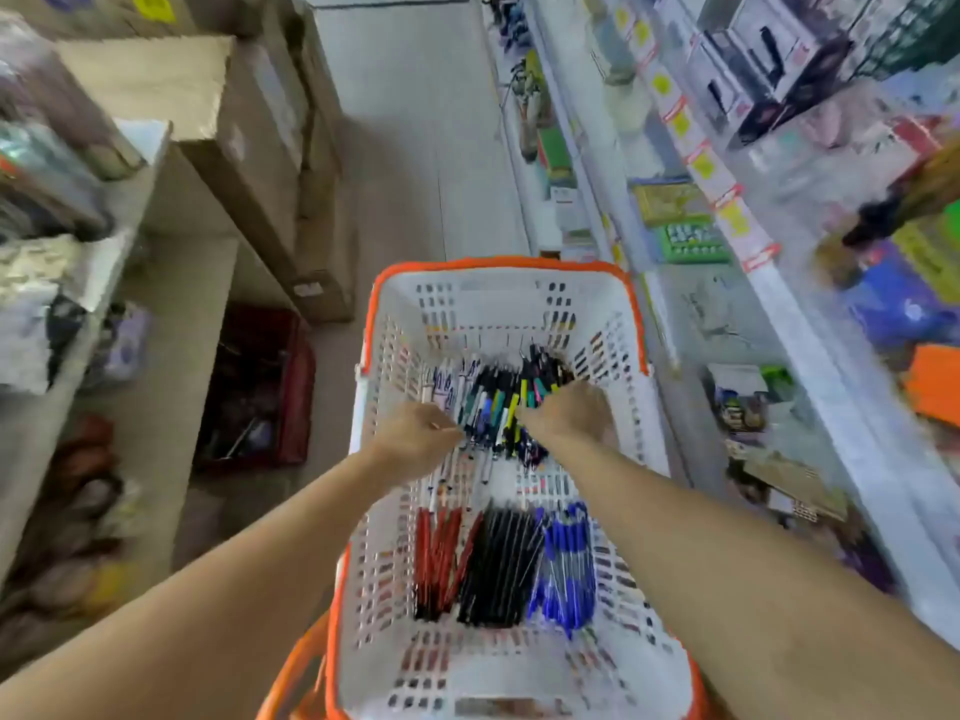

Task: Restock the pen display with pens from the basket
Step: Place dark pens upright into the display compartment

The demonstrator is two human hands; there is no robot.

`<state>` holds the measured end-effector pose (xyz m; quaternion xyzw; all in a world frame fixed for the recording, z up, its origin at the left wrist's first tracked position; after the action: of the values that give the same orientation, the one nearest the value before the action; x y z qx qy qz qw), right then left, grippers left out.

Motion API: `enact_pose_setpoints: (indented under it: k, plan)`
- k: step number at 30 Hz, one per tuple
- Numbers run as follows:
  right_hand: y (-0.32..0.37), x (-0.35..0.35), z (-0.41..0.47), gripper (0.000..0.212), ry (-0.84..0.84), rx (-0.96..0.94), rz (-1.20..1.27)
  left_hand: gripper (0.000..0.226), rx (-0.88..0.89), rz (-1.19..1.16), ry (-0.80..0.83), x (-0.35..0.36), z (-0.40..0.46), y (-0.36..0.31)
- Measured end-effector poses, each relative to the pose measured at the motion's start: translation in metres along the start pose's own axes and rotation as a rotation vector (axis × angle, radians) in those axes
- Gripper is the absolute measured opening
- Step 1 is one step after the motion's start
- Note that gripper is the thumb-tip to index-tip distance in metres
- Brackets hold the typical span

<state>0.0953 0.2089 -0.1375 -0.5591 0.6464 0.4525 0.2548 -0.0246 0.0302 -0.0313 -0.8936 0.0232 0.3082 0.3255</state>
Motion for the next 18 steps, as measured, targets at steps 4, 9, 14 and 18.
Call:
enact_pose_setpoints:
  k: [4, 9, 14, 18]
  plan:
    - [0.015, 0.013, 0.015, 0.113, 0.08, 0.13, -0.055, 0.025, -0.011, 0.017, 0.063, 0.008, 0.03, 0.007]
    - [0.018, 0.03, 0.031, 0.104, 0.005, 0.186, -0.142, 0.032, 0.061, 0.113, 0.099, 0.02, 0.055, 0.012]
    - [0.015, 0.032, 0.055, 0.081, -0.04, 0.088, -0.073, 0.034, 0.06, 0.019, 0.192, 0.033, 0.063, 0.025]
    - [0.018, 0.022, 0.055, 0.059, 0.019, 0.019, -0.047, 0.028, -0.004, -0.095, 0.204, 0.037, 0.06, 0.039]
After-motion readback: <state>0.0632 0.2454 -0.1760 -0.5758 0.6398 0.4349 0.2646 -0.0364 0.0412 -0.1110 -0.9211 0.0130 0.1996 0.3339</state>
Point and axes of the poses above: each hand's wrist, its own z-axis towards the middle knuckle, its own x-axis out of the palm, y = z × x, the point moved 5 cm from there along z, towards the middle knuckle, and after that the axes turned 3 degrees about -y, right-handed, at the moved point
